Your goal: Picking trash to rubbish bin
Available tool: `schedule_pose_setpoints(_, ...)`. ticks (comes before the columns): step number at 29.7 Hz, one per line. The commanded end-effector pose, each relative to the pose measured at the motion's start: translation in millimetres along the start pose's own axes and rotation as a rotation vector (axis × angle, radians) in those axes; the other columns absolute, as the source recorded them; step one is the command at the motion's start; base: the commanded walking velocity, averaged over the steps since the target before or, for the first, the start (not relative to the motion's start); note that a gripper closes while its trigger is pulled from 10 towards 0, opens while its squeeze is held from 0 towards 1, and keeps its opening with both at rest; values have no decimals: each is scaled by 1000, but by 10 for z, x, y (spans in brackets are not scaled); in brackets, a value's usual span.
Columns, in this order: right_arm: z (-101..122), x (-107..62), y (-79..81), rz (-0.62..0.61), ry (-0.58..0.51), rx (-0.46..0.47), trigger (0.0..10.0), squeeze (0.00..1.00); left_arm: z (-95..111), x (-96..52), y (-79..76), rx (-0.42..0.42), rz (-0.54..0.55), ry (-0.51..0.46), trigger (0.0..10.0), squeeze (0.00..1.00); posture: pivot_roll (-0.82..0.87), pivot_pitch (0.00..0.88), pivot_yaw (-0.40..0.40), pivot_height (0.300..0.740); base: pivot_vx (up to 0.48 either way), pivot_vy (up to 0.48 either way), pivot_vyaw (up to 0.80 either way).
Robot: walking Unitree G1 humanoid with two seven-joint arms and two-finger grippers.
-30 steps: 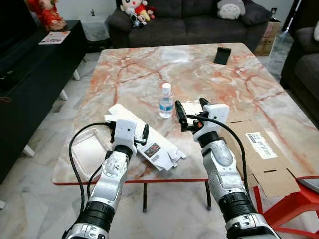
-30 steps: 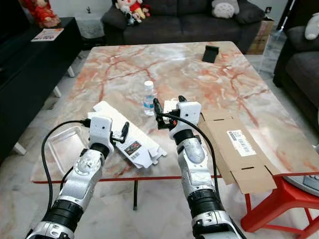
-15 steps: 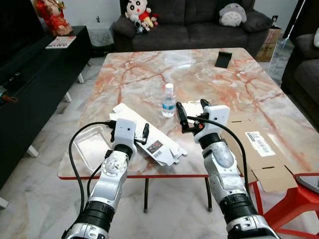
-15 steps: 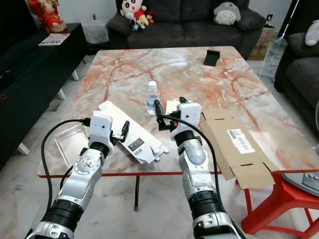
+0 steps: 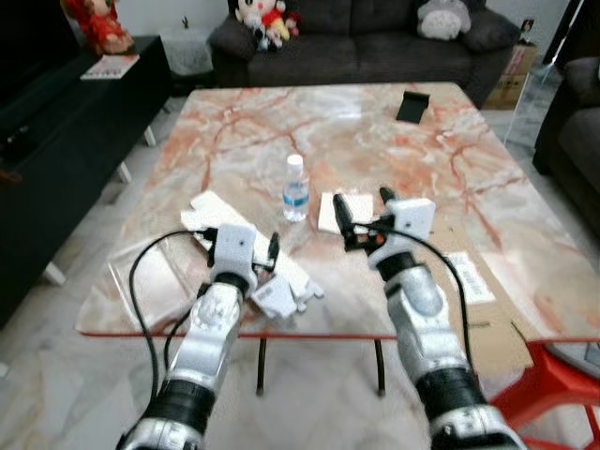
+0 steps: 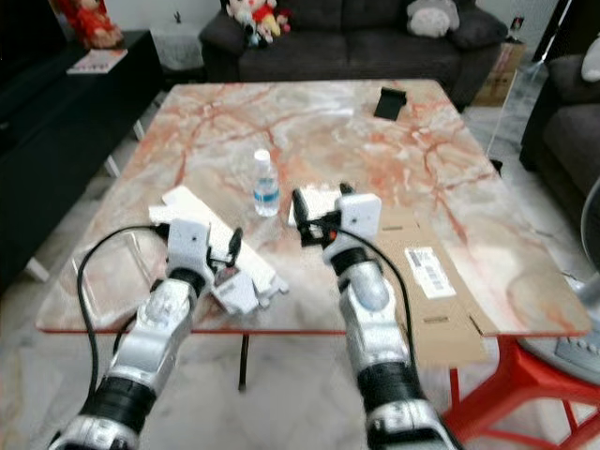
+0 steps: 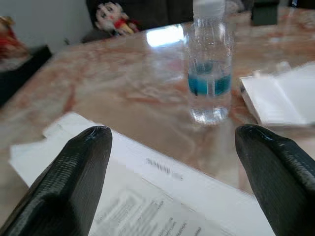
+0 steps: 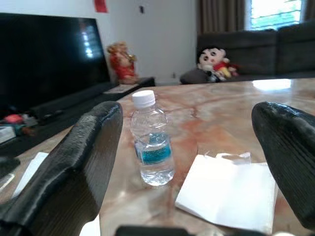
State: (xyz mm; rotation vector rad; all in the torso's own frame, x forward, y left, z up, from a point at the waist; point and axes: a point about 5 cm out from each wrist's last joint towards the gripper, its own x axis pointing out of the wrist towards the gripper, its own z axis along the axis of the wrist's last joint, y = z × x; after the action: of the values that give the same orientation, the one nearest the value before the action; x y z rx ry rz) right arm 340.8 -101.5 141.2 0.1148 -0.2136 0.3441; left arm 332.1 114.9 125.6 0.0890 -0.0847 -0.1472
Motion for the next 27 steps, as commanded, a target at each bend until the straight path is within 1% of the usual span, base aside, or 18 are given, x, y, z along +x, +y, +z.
schedule_pose_setpoints(1,36,3,-25,-3,-7,-1,10000,0,0,-11,-13,-14,3,-2,10000,0,-164,6,31,740,0,0,0)
schedule_pose_setpoints(8,47,12,-10,7,-8,2,10000,0,8,-41,10,-39,26,-9,10000,0,-159,18,20,740,0,0,0)
schedule_pose_setpoints(10,42,8,-6,10,-5,4,10000,0,26,-102,37,-110,58,-16,10000,0,-157,24,16,740,0,0,0)
schedule_pose_setpoints(14,40,2,-6,13,-3,5,10000,0,43,-174,65,-142,87,-14,10000,0,-153,27,15,740,0,0,0)
schedule_pose_setpoints(16,34,-1,-5,15,1,7,10000,0,-10,-243,73,-206,98,24,10000,0,-149,28,14,740,0,0,0)
schedule_pose_setpoints(17,29,-3,0,16,2,9,10000,0,-72,-274,90,-292,119,58,10000,0,-148,27,14,740,0,0,0)
schedule_pose_setpoints(18,27,-3,2,17,3,9,10000,0,-92,-282,95,-327,126,69,10000,0,-148,27,14,740,0,0,0)
schedule_pose_setpoints(19,26,-3,4,17,3,9,10000,0,-102,-285,98,-346,130,74,10000,0,-148,27,14,740,0,0,0)
schedule_pose_setpoints(20,23,-6,10,19,3,11,10000,0,-131,-291,100,-375,125,99,10000,0,-149,23,14,740,0,0,0)
schedule_pose_setpoints(21,23,-6,10,19,3,11,10000,0,-131,-291,100,-375,125,99,10000,0,-149,23,14,740,0,0,0)
schedule_pose_setpoints(22,21,-6,17,21,3,12,10000,0,-156,-290,86,-393,106,125,10000,0,-148,21,15,740,0,0,0)
schedule_pose_setpoints(23,18,-6,27,23,4,14,10000,0,-168,-286,72,-404,88,145,10000,1000,-147,19,15,740,0,0,0)
schedule_pose_setpoints(24,17,-7,33,25,4,15,10000,0,-174,-281,57,-412,73,164,10000,1000,-148,19,16,740,0,0,0)
schedule_pose_setpoints(25,12,-10,40,27,6,16,10000,0,-185,-266,50,-426,82,197,10000,1000,-149,17,17,740,0,0,0)
schedule_pose_setpoints(27,12,-11,41,28,6,16,10000,0,-190,-258,47,-441,86,210,10000,1000,-149,17,17,740,0,0,0)
